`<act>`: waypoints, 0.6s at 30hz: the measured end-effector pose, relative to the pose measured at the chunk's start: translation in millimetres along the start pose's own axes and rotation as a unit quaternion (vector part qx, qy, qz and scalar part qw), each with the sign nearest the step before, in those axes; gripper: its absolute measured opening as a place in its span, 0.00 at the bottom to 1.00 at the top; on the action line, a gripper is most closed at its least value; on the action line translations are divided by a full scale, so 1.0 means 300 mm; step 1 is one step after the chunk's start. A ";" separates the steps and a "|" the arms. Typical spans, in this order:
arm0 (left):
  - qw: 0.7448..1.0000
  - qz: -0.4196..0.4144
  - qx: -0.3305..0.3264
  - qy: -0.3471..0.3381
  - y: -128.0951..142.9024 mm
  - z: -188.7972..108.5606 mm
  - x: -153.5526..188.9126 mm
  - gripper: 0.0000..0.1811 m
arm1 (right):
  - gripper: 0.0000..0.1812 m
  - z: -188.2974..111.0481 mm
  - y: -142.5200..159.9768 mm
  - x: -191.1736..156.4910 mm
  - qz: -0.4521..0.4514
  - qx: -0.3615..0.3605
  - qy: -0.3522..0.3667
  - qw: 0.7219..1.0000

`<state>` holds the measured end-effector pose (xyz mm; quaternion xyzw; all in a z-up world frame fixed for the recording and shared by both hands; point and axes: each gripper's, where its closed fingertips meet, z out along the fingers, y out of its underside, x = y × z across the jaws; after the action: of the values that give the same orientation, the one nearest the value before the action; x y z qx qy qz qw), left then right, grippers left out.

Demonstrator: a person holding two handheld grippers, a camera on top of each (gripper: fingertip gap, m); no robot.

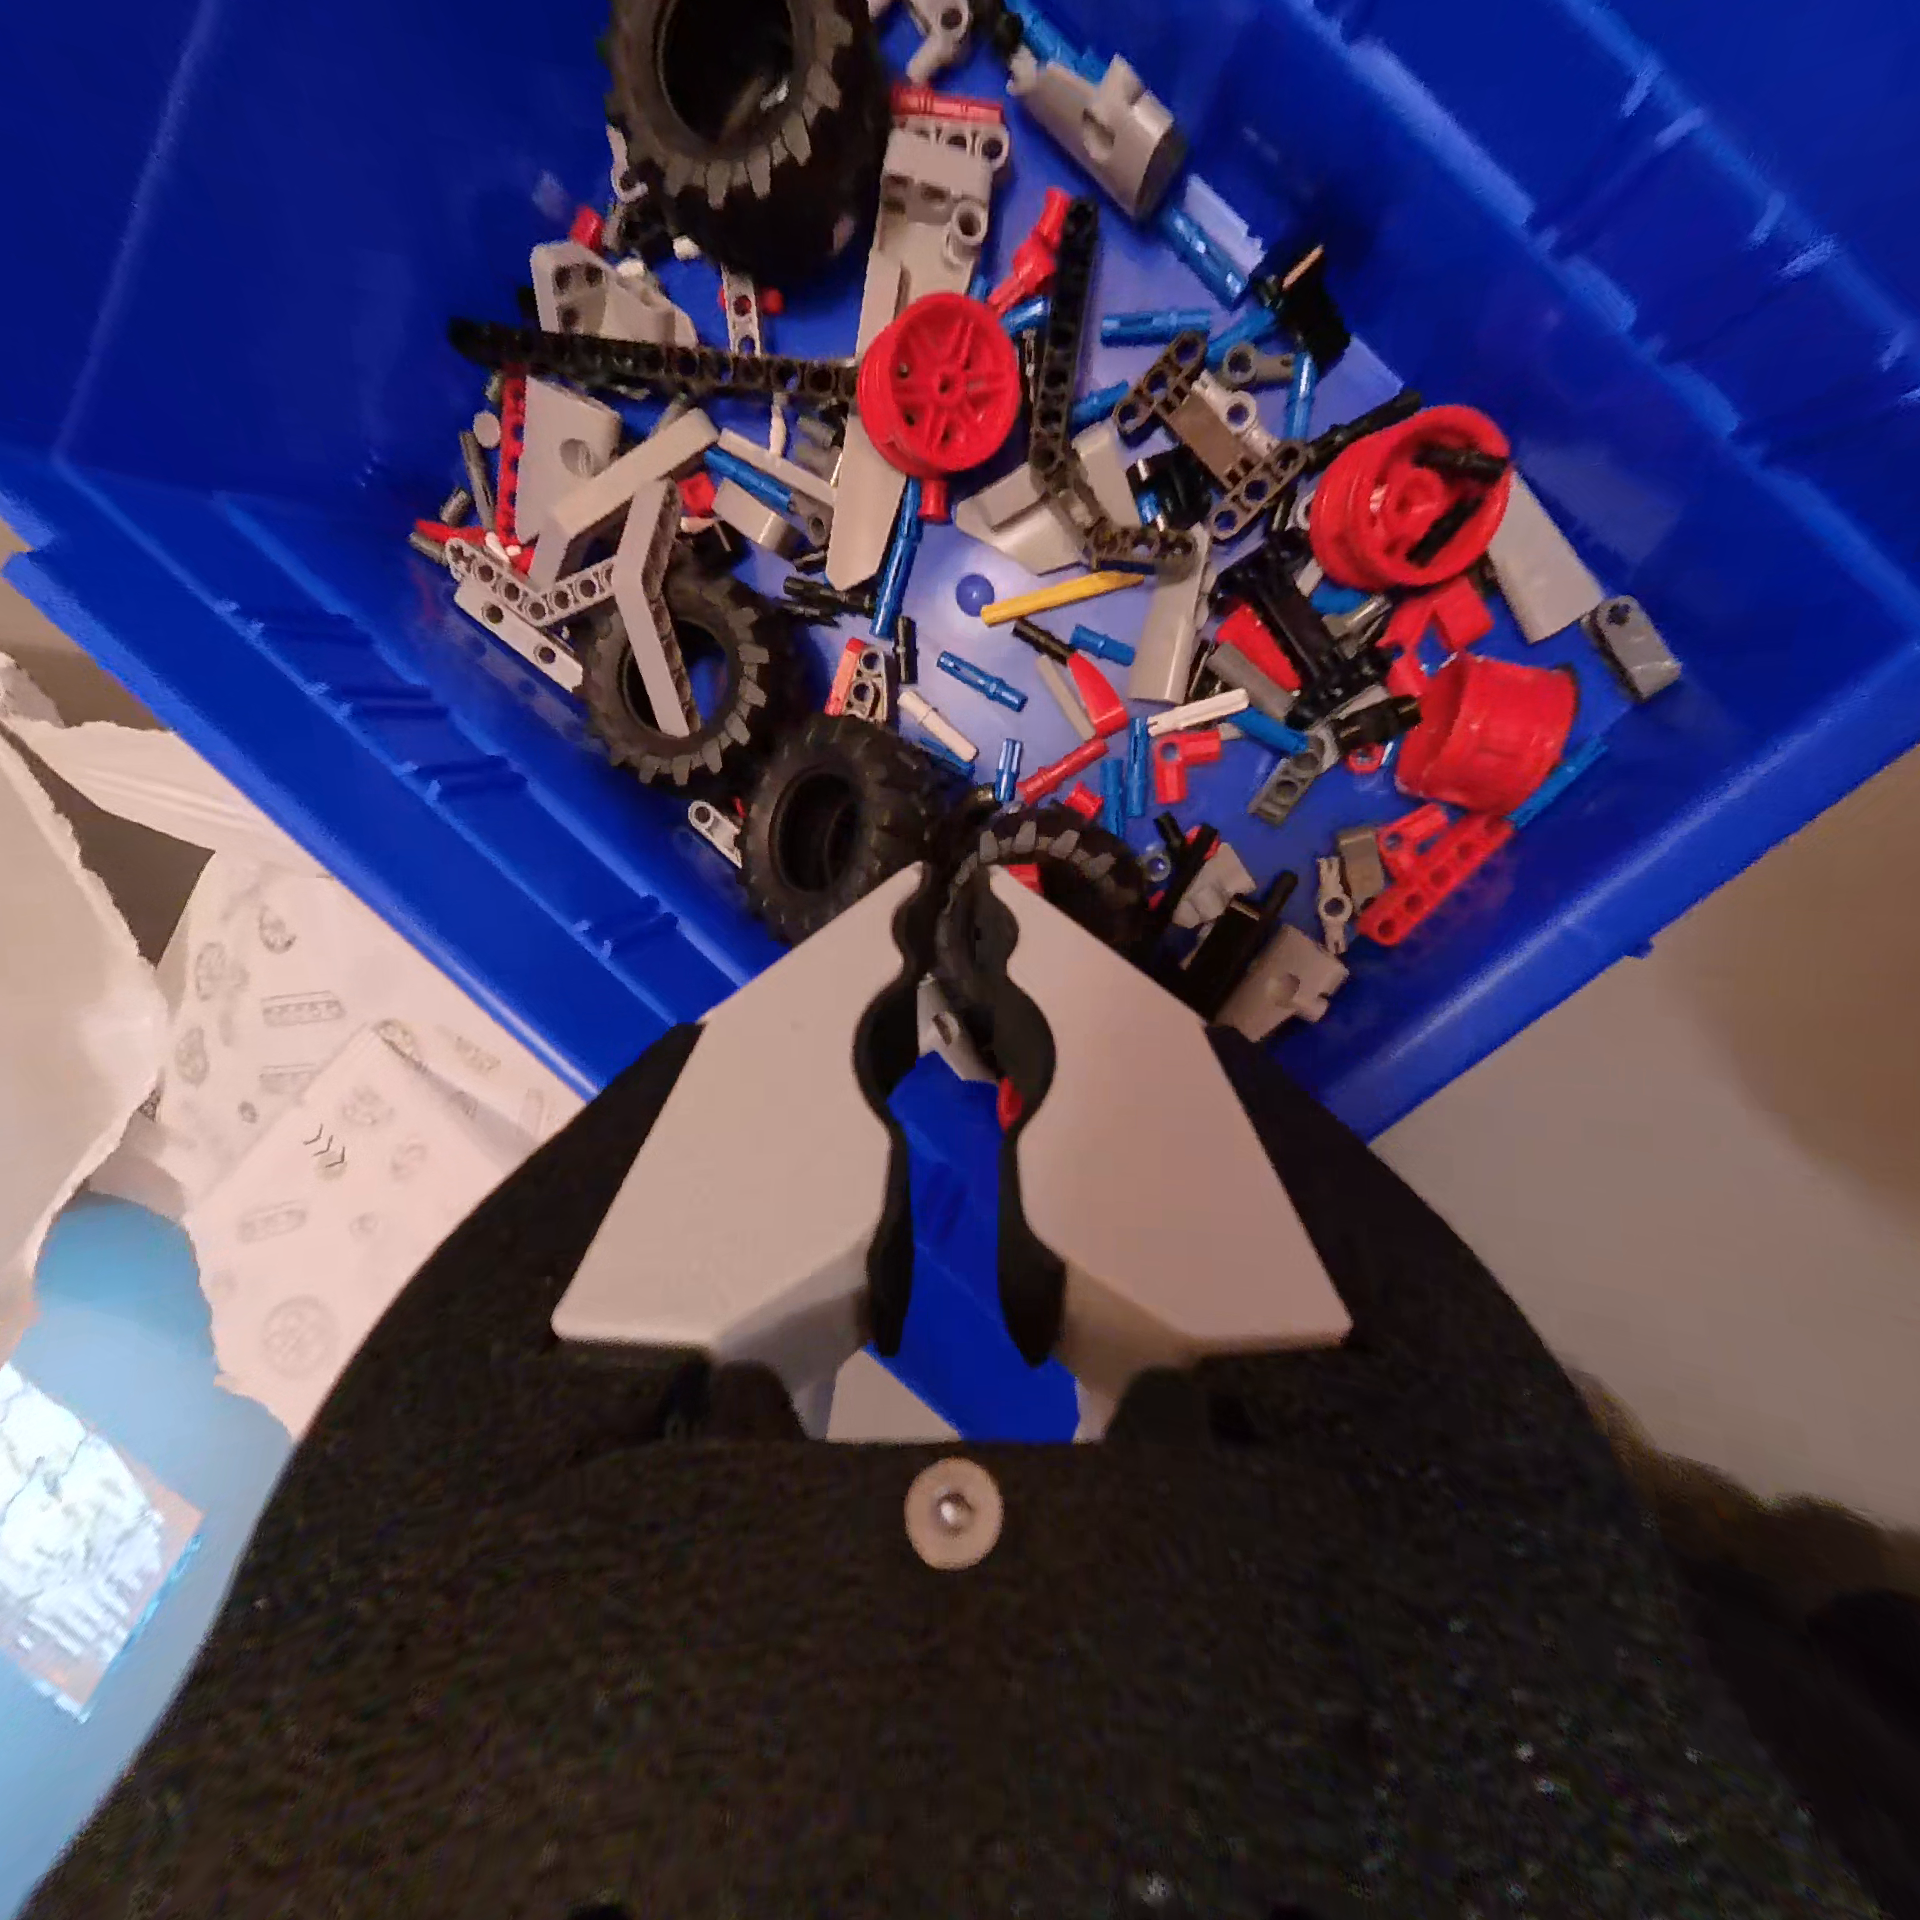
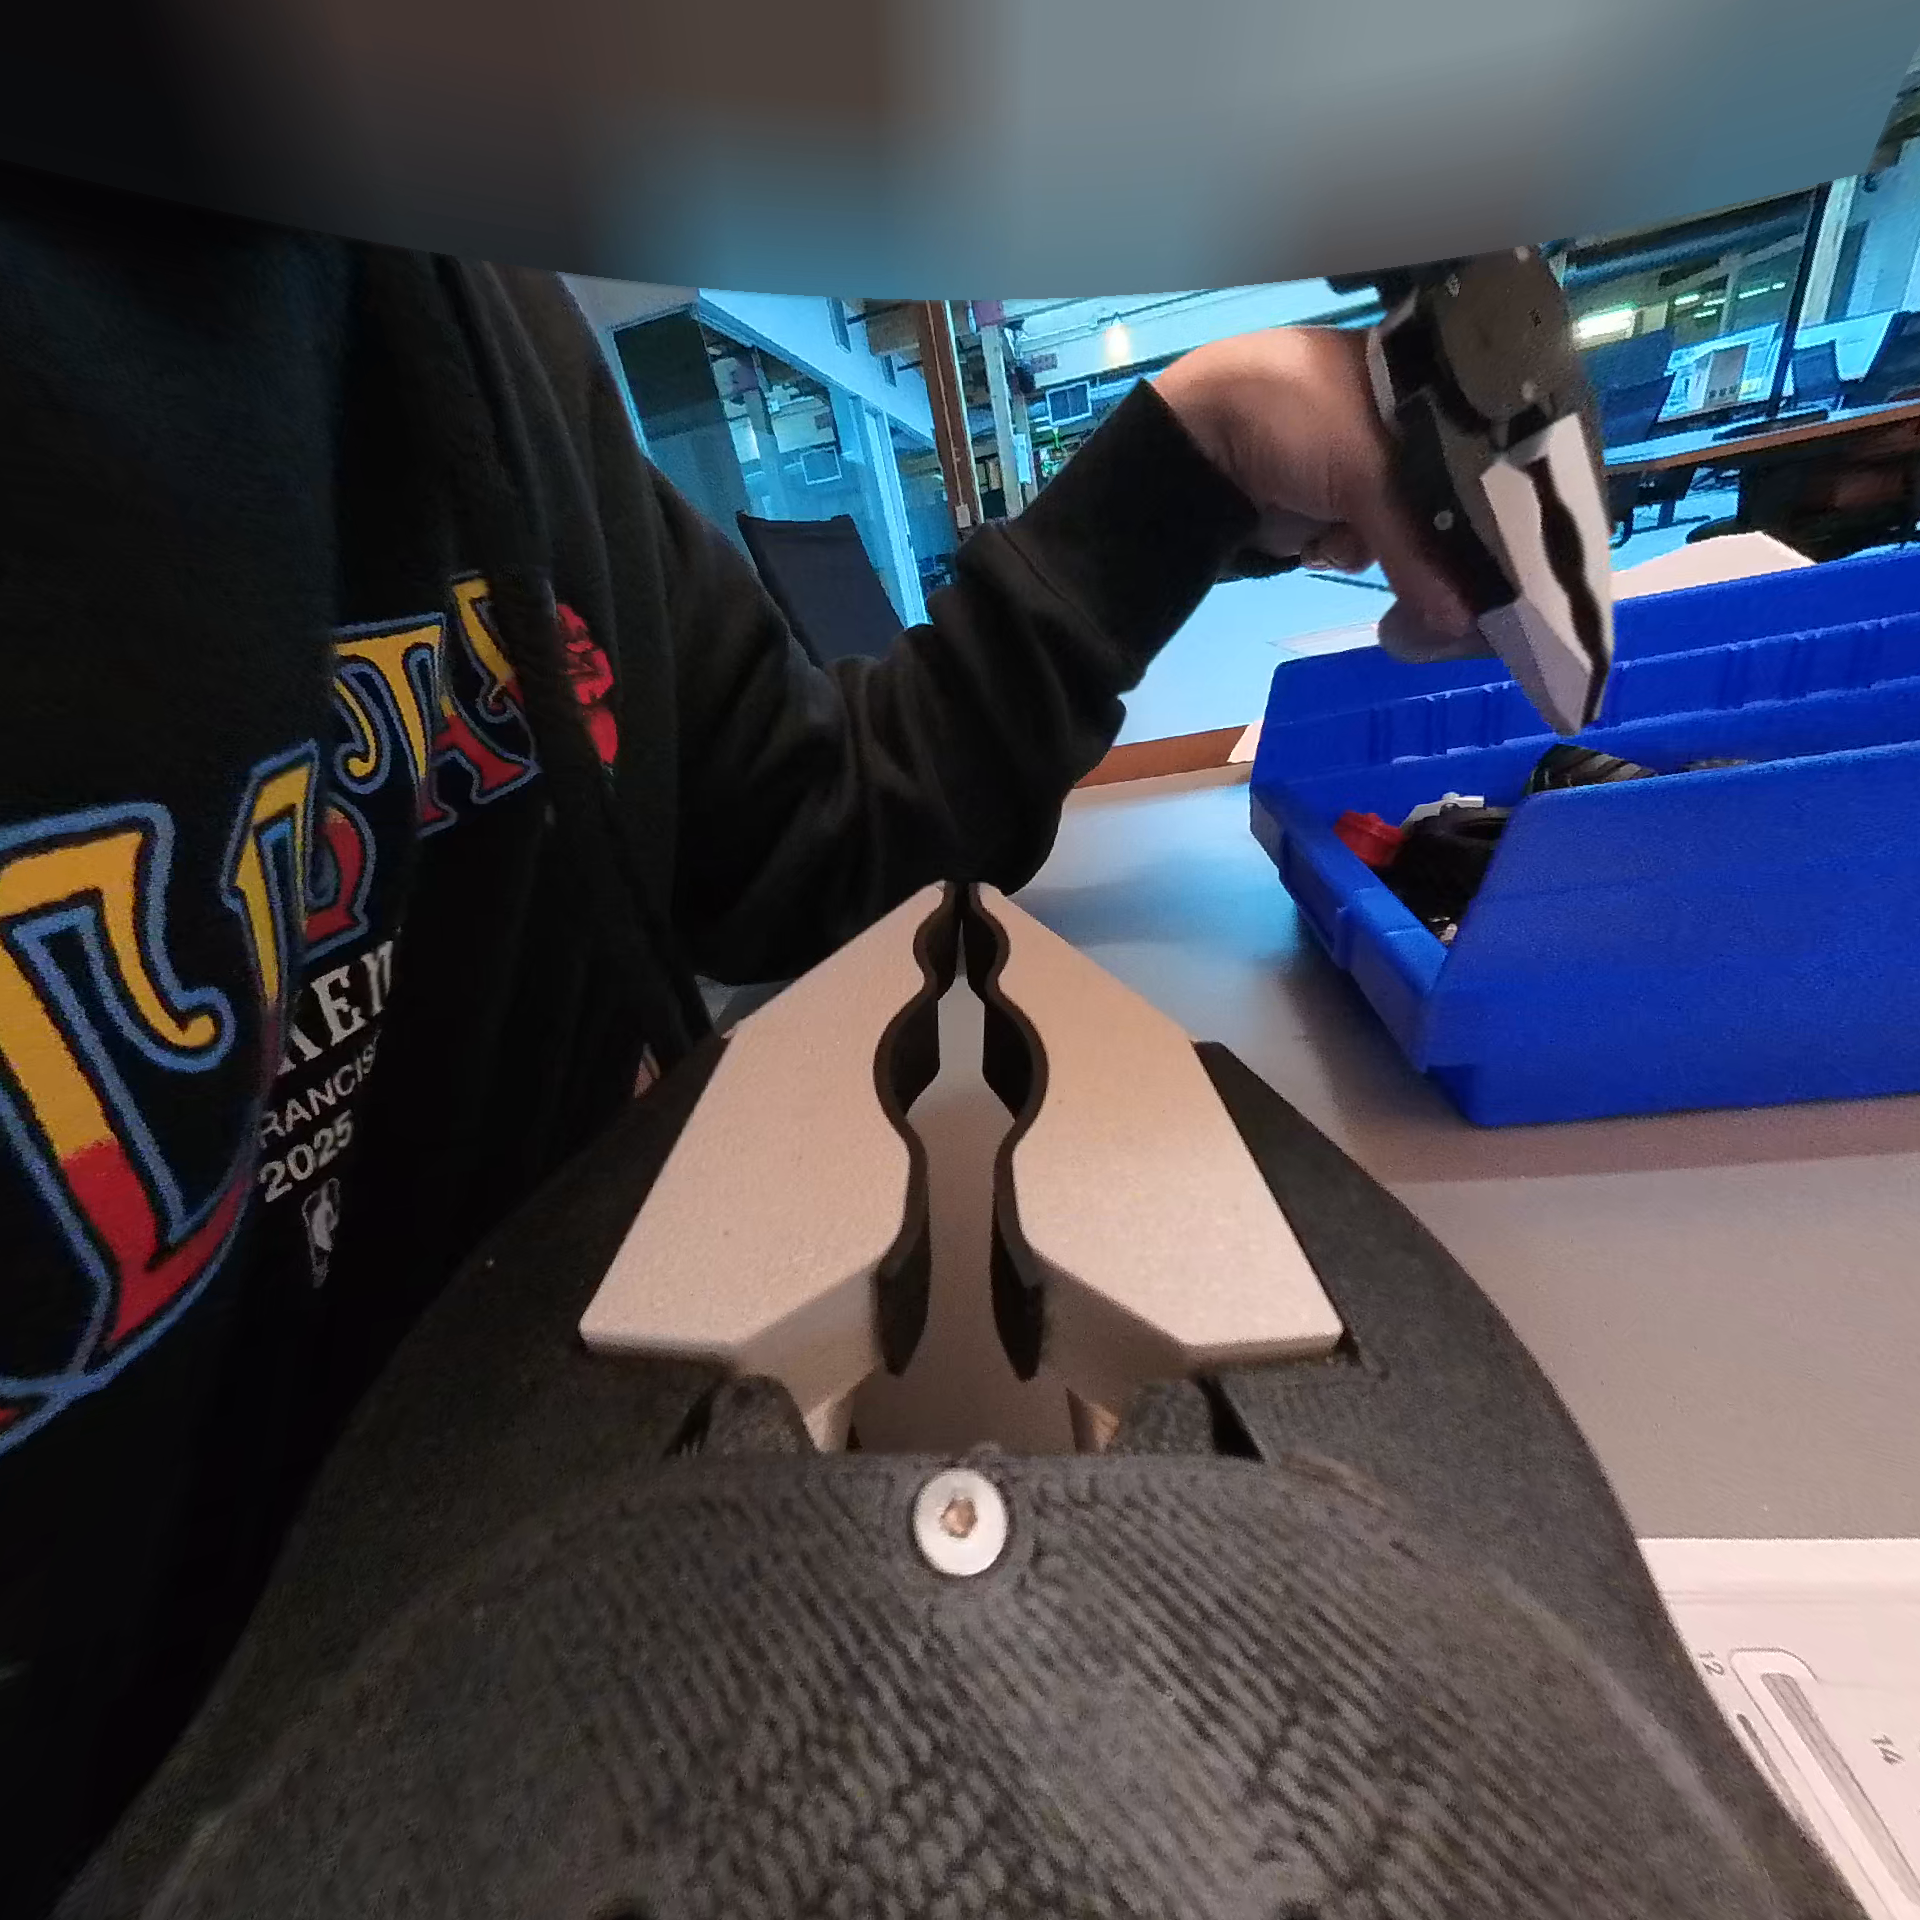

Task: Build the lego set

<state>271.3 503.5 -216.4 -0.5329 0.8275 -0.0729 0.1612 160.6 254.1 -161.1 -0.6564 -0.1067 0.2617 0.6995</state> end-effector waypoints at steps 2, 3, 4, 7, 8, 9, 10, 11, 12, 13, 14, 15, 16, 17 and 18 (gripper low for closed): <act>1.000 -0.004 -0.022 -0.001 0.017 0.011 0.003 0.02 | 0.00 0.000 0.000 -0.001 0.003 0.000 -0.002 1.000; 0.999 -0.003 -0.032 -0.004 0.024 0.016 0.003 0.02 | 0.00 0.000 0.000 0.000 0.004 0.001 -0.002 1.000; 0.999 -0.001 -0.040 -0.009 0.031 0.019 0.002 0.02 | 0.00 -0.001 -0.001 0.000 0.006 0.002 -0.003 1.000; 0.999 -0.002 -0.050 -0.004 0.037 0.027 0.013 0.02 | 0.00 -0.005 -0.006 0.003 0.011 0.008 -0.003 1.000; 0.999 0.000 -0.053 -0.003 0.039 0.028 0.015 0.02 | 0.00 -0.007 -0.008 0.004 0.012 0.010 -0.002 1.000; 0.998 0.002 -0.056 -0.005 0.043 0.030 0.013 0.02 | 0.00 -0.008 -0.010 0.005 0.013 0.012 -0.002 1.000; 0.998 0.002 -0.061 -0.008 0.047 0.030 0.010 0.02 | 0.00 -0.010 -0.012 0.006 0.014 0.014 -0.002 1.000; 0.998 0.000 -0.064 -0.011 0.051 0.030 0.008 0.02 | 0.00 -0.011 -0.012 0.006 0.015 0.015 -0.001 1.000; 0.998 -0.003 -0.066 -0.013 0.054 0.031 0.005 0.02 | 0.00 -0.011 -0.012 0.005 0.015 0.015 -0.002 1.000; 0.998 -0.006 -0.067 -0.015 0.055 0.031 0.002 0.02 | 0.00 -0.010 -0.012 0.005 0.015 0.015 -0.002 1.000; 0.998 -0.009 -0.066 -0.018 0.055 0.031 -0.002 0.02 | 0.00 -0.010 -0.011 0.004 0.014 0.014 -0.002 1.000; 0.998 -0.013 -0.064 -0.020 0.052 0.031 -0.005 0.02 | 0.00 -0.010 -0.011 0.004 0.014 0.014 -0.001 1.000; 0.998 -0.016 -0.060 -0.022 0.049 0.033 -0.008 0.03 | 0.00 -0.010 -0.011 0.003 0.013 0.014 -0.001 1.000; 0.998 -0.018 -0.057 -0.023 0.045 0.035 -0.011 0.04 | 0.00 -0.009 -0.010 0.001 0.012 0.014 -0.002 1.000; 0.998 -0.021 -0.056 -0.027 0.043 0.038 -0.016 0.04 | 0.00 -0.009 -0.010 -0.001 0.011 0.014 -0.003 1.000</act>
<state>266.0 513.8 -229.9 -0.5602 0.8142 -0.0155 0.1518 162.6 251.5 -158.3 -0.6470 -0.0980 0.2726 0.7053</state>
